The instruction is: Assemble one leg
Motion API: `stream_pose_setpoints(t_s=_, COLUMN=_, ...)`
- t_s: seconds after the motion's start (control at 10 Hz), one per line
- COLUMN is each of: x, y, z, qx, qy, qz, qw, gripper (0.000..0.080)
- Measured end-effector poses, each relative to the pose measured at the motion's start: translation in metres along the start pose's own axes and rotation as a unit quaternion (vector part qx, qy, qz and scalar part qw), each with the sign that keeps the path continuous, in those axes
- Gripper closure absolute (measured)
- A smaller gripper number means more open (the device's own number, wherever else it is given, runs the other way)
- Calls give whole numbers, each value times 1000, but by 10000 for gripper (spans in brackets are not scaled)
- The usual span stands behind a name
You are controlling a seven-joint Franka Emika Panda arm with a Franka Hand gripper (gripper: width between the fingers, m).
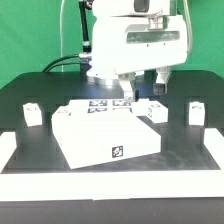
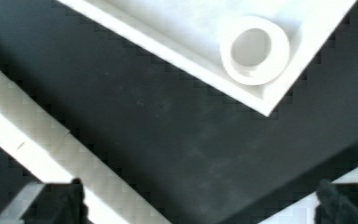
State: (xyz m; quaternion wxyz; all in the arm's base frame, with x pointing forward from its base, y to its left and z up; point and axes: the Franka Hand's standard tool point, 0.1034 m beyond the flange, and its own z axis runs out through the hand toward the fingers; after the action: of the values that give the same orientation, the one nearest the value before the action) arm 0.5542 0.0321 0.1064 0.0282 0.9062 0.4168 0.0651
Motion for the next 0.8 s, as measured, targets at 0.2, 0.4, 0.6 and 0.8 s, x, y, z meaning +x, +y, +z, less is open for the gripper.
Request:
stream_pose_setpoints(t_s=0.2, x=1, y=1, z=0, qx=-4, qy=5, qz=0, qw=1000, gripper=150)
stream_pose_setpoints(t_s=0.4, x=1, y=1, z=0, qx=-5, qy=6, qz=0, qw=1000, gripper=150)
stream_pose_setpoints(t_s=0.6, x=1, y=1, z=1, qx=-4, qy=5, qz=0, qw=1000, gripper=150)
stream_pose_setpoints(t_s=0.8, x=1, y=0, z=1, qx=-4, qy=5, qz=0, qw=1000, gripper=150)
